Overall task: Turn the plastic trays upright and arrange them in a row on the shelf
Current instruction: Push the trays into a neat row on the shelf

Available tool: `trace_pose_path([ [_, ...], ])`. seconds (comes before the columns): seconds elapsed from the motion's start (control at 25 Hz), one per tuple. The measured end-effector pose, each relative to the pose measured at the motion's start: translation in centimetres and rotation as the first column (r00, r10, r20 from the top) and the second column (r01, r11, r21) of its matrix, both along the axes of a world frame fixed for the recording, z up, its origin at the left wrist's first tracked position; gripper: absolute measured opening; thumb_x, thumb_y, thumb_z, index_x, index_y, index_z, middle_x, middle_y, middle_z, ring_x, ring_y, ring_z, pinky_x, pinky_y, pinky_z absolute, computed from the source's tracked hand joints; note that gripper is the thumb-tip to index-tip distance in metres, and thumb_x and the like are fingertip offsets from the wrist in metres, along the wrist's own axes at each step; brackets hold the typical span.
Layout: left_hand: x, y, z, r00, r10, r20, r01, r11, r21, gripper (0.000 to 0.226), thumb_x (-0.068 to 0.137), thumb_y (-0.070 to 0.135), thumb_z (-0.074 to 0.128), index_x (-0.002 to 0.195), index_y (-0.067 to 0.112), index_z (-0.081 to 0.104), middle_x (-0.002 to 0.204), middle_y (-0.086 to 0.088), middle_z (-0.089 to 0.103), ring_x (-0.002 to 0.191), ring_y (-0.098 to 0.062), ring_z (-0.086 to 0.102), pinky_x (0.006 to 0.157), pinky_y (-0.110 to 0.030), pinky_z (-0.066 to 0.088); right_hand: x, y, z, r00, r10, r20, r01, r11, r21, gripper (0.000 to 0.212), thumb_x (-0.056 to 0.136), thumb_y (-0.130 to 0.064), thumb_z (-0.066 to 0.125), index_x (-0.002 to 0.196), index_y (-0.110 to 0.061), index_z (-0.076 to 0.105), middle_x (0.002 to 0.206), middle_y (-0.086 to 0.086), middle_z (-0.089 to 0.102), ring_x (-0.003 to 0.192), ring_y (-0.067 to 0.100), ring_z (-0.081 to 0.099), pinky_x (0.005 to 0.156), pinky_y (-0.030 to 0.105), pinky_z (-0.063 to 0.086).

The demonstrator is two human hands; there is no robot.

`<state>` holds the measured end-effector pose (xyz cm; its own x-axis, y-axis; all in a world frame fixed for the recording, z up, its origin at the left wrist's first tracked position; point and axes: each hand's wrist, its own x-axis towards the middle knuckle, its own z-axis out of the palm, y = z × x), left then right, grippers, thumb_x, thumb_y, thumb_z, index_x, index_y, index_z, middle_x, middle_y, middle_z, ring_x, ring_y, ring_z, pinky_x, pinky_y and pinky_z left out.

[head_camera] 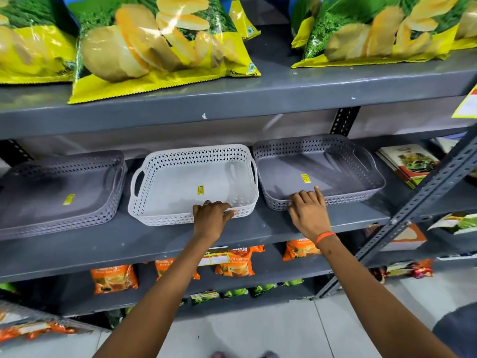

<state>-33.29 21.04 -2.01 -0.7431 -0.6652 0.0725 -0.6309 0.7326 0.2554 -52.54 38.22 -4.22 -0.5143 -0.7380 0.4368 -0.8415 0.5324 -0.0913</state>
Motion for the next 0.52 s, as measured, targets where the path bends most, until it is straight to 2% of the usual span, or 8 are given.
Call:
trace_pose_path([
  [0.28, -0.6, -0.2, 0.5, 0.997, -0.064, 0.037, 0.065, 0.998, -0.002, 0.03, 0.094, 0.04, 0.045, 0.105, 0.021, 0.066, 0.108, -0.007, 0.071, 0.108, -0.03, 0.056, 0.09, -0.042, 0.037, 0.5, -0.4, -0.1, 1.0, -0.011, 0.006, 0.011, 1.0, -0.012, 0.039, 0.086, -0.029, 0.028, 0.094, -0.009, 0.06, 0.084, 0.012, 0.063, 0.087, 0.035, 0.059, 0.113, 0.046, 0.019],
  [0.52, -0.3, -0.7, 0.8, 0.985, -0.153, 0.077, 0.152, 0.988, 0.019, 0.029, 0.093, 0.036, 0.048, 0.11, 0.017, 0.063, 0.113, -0.011, 0.067, 0.111, -0.031, 0.052, 0.09, -0.042, 0.037, 2.6, -0.7, 1.8, 0.987, -0.099, 0.129, 0.085, 0.99, 0.11, 0.058, 0.077, -0.038, 0.019, 0.105, -0.006, 0.058, 0.099, 0.016, 0.062, 0.104, 0.037, 0.053, 0.119, 0.052, 0.014],
])
